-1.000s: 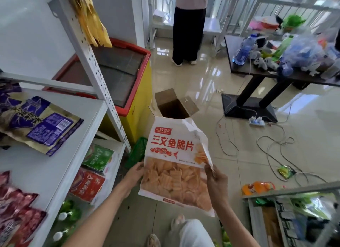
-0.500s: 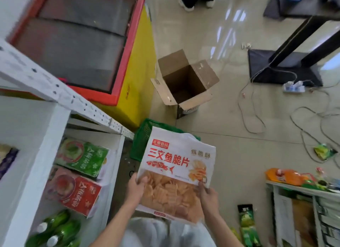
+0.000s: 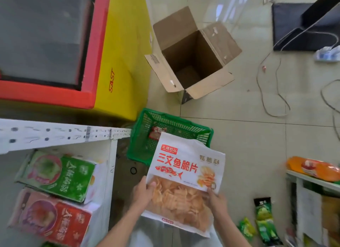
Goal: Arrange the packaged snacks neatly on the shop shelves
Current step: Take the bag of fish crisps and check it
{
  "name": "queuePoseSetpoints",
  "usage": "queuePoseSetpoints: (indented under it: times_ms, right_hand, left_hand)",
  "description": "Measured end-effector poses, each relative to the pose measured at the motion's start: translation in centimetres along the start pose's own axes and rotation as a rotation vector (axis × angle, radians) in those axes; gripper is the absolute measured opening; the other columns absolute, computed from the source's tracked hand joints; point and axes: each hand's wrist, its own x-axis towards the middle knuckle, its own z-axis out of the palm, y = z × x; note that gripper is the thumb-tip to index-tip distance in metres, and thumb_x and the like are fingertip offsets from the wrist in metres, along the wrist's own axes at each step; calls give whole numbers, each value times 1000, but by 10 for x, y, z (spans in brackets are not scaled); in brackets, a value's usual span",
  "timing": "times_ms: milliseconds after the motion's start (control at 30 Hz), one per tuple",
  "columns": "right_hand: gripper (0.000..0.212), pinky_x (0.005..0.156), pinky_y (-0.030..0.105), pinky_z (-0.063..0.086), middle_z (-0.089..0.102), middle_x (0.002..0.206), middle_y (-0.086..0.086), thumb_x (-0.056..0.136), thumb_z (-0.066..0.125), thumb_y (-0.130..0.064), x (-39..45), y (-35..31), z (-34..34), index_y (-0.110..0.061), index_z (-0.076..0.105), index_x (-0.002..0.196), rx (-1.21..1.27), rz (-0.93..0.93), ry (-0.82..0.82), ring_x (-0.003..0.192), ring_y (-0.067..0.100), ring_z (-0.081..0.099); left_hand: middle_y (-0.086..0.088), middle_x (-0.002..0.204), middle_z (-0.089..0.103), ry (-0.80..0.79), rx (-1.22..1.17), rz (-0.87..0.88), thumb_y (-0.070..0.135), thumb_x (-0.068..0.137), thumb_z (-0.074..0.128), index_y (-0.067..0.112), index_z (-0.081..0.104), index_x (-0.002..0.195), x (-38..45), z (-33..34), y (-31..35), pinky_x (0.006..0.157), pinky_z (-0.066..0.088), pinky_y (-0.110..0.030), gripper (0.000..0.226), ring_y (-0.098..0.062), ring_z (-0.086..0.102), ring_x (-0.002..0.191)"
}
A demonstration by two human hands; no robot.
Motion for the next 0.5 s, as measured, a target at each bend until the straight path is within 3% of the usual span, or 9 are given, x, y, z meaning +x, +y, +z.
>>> queuePoseSetpoints:
  times_ms: [133, 300, 500]
  right_hand:
    - [24, 74, 38, 58, 81, 82, 5, 105, 59, -22, 8, -34, 29, -11, 79, 97, -19, -128, -16, 78, 23, 79]
    - [30, 81, 48, 64, 81, 80, -1, 106, 59, -25, 46, -74, 67, -18, 78, 83, -50, -232, -2, 76, 18, 79]
    - [19, 88, 47, 63, 82, 96, -3, 106, 59, -30, 110, -93, 110, -28, 76, 98, -35, -277, -16, 86, 17, 79]
  left_hand:
    - [3, 111, 70, 37, 16, 22, 43, 106, 53, 31, 58, 116, 37, -15, 14, 79, 55, -37, 17, -16, 66, 95]
    - [-1, 118, 69, 107, 31, 51, 50, 104, 53, 30, 59, 121, 99, -34, 33, 86, 54, -41, 27, -28, 67, 107]
    - [-1, 128, 66, 153, -40, 116, 41, 107, 53, 26, 56, 133, 170, -33, 42, 90, 51, -43, 31, -28, 63, 119]
